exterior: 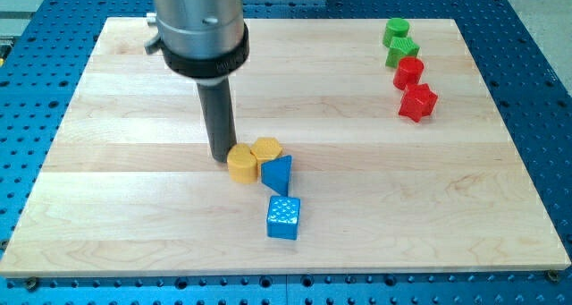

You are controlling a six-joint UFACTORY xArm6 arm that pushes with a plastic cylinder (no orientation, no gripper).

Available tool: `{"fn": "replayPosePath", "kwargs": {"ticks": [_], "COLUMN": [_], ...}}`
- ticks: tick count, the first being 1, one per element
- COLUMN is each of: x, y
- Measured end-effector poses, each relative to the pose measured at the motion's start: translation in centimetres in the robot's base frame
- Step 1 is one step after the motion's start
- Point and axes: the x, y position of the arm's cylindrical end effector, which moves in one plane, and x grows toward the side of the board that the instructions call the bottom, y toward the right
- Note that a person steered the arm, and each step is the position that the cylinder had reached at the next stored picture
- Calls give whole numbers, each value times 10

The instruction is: Group up the yellow blocks and triangle with the cube

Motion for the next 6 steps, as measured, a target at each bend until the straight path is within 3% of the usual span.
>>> {"fn": "replayPosePath", "kwargs": {"ticks": [1, 2, 3, 4, 5, 6], "x": [2, -17, -54, -61, -11, -80], "y": [13, -11, 47, 76, 58, 66]}}
